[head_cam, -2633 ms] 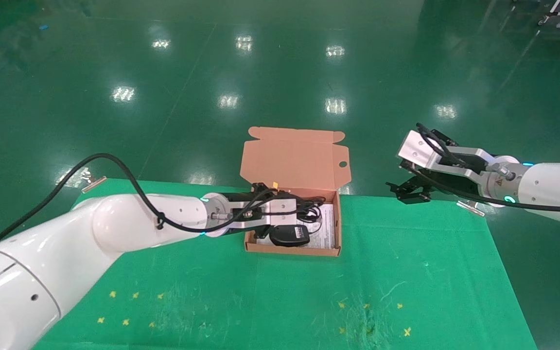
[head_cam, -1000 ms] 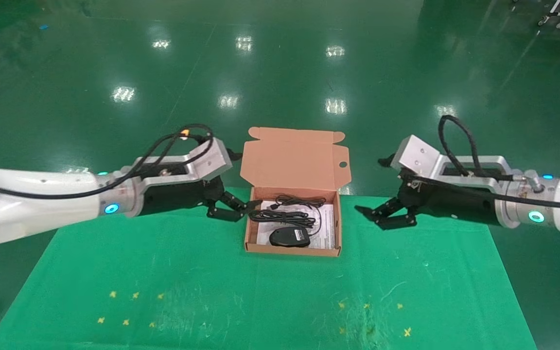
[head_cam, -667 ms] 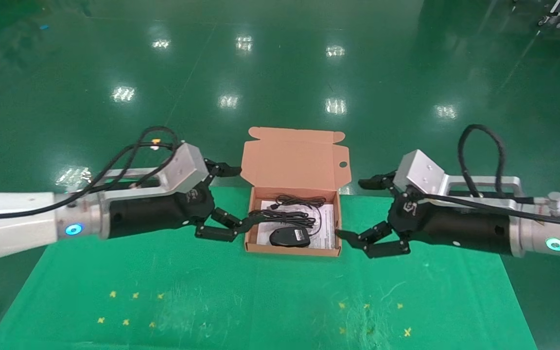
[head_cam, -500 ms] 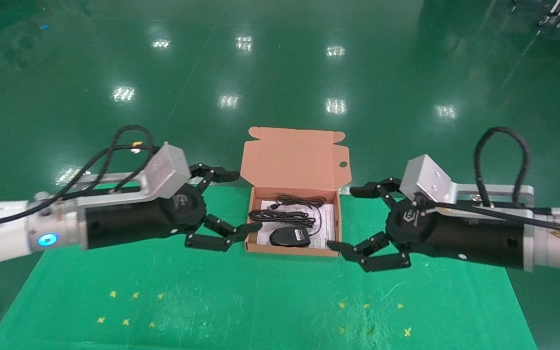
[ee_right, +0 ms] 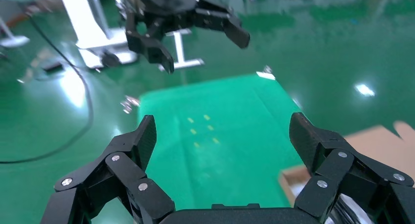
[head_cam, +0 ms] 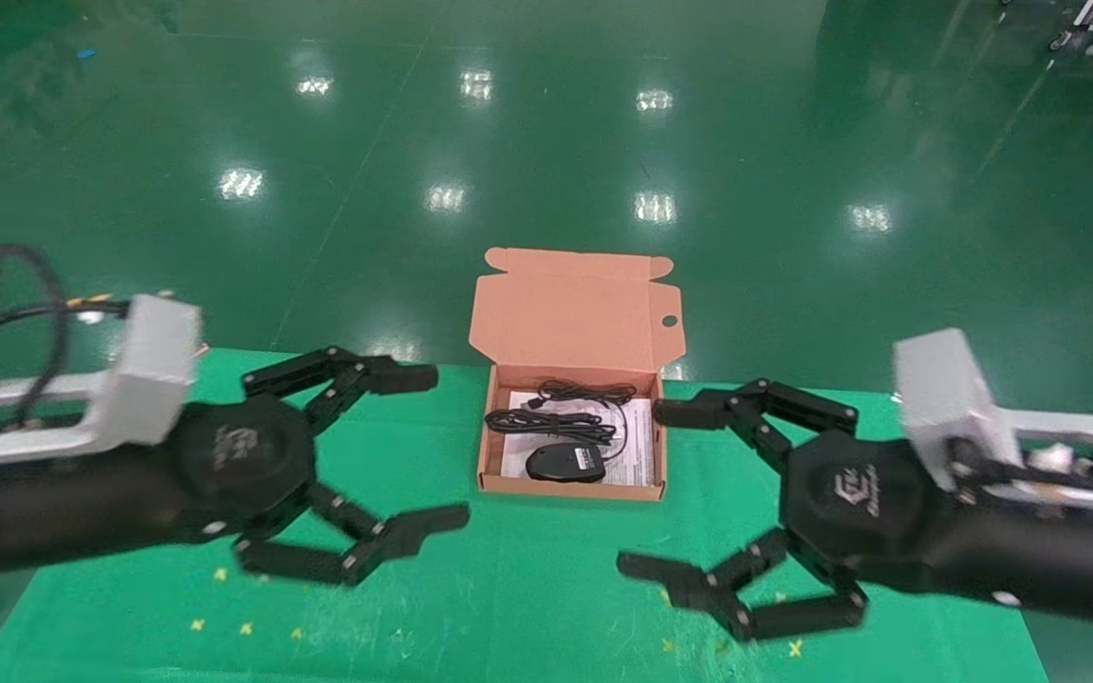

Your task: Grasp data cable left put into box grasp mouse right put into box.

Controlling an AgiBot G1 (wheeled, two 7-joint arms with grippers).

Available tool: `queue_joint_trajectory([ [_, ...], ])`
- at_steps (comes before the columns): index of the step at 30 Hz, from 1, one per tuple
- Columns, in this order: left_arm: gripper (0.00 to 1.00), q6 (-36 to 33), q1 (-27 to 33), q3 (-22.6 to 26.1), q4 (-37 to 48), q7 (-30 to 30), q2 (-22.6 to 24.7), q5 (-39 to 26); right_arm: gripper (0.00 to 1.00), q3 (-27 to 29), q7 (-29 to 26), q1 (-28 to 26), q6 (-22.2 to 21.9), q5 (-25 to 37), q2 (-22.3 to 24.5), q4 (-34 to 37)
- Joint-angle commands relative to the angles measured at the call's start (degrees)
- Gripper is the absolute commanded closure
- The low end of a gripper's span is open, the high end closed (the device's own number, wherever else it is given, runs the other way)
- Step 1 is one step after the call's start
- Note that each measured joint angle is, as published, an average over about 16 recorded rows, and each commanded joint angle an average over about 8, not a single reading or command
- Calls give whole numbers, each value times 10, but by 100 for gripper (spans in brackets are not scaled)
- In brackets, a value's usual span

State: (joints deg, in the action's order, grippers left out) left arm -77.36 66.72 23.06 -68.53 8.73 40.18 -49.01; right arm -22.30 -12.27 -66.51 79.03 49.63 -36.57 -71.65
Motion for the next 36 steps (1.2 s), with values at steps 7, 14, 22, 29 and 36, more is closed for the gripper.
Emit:
queue_joint_trajectory([
  [7, 0, -71, -44, -60, -43, 17, -44, 61, 0, 58, 14, 45, 62, -72, 14, -17],
  [14, 0, -102, -63, -86, -61, 23, -63, 88, 0, 75, 15, 57, 80, -96, 17, -21],
  [22, 0, -94, -58, -79, -56, 22, -58, 81, 0, 70, 15, 54, 74, -88, 17, -20],
  [29, 0, -88, -55, -75, -53, 21, -55, 77, 0, 67, 15, 52, 71, -84, 16, -20],
  [36, 0, -86, -53, -72, -52, 21, -53, 74, 0, 65, 15, 51, 69, -81, 16, -20],
])
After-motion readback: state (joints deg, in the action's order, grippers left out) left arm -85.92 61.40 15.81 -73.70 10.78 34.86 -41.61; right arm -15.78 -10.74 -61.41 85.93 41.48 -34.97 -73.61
